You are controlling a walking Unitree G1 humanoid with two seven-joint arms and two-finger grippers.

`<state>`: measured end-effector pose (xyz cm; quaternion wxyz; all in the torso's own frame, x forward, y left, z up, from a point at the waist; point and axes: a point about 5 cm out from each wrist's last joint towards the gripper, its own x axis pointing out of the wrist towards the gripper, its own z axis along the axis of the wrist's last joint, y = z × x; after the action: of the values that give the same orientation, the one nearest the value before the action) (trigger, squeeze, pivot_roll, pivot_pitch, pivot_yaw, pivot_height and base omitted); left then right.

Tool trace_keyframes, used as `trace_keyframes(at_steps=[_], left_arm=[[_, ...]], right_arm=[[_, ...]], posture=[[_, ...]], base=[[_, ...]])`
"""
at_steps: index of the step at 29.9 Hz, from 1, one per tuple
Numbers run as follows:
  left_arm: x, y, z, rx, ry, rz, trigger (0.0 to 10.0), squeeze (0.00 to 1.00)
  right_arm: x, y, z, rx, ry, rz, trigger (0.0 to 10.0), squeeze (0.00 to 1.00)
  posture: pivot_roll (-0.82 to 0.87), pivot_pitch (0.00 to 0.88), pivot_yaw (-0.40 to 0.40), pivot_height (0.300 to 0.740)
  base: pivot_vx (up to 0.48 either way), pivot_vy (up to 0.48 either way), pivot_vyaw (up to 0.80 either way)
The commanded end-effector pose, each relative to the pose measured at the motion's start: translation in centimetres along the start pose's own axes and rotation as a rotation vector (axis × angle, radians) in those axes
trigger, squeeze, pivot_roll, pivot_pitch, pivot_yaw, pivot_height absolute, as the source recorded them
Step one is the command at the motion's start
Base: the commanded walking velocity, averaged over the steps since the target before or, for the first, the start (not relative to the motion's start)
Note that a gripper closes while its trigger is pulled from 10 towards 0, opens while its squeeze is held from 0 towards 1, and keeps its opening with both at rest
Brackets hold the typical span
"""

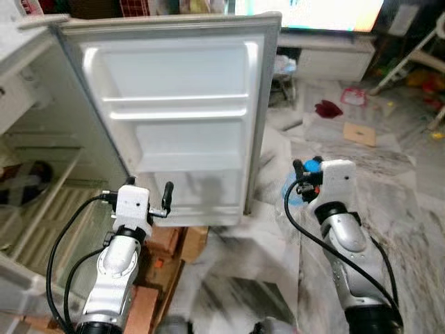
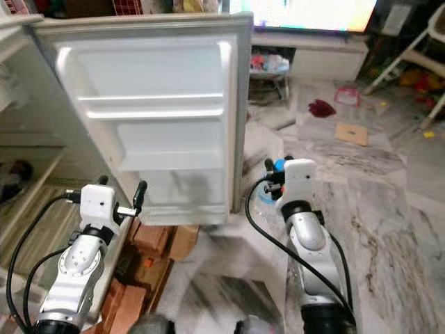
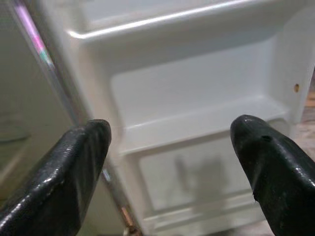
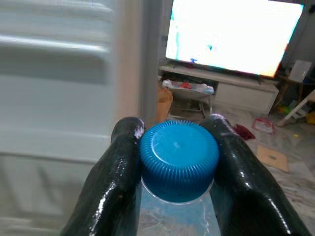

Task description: Restocking fridge

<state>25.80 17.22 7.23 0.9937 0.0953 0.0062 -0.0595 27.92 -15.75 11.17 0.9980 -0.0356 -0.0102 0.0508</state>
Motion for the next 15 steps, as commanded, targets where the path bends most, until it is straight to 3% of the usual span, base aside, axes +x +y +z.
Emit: trace_keyframes(at_steps=[1, 8, 15], left_arm=[[0.5, -0.4, 0.8, -0.001, -0.037, -0.026, 10.0, 0.00], [1.1, -0.5, 1.7, -0.013, -0.081, -0.031, 10.0, 0.00], [1.9, -0.3, 3.6, -0.038, -0.154, -0.029, 10.0, 0.00]], right_arm=[[0.6, -0.1, 1.7, -0.022, -0.081, 0.006, 10.0, 0.00], [0.7, -0.1, 2.1, -0.037, -0.106, 0.004, 10.0, 0.00], [1.0, 0.4, 4.5, -0.092, -0.230, 0.026, 10.0, 0.00]], posture=[[0.01, 0.000, -0.015, 0.740], [0.01, 0.000, -0.016, 0.740], [0.01, 0.000, -0.013, 0.740]], base=[[0.000, 0.000, 0.00], [0.000, 0.000, 0.00], [0.314, 0.000, 0.00]])
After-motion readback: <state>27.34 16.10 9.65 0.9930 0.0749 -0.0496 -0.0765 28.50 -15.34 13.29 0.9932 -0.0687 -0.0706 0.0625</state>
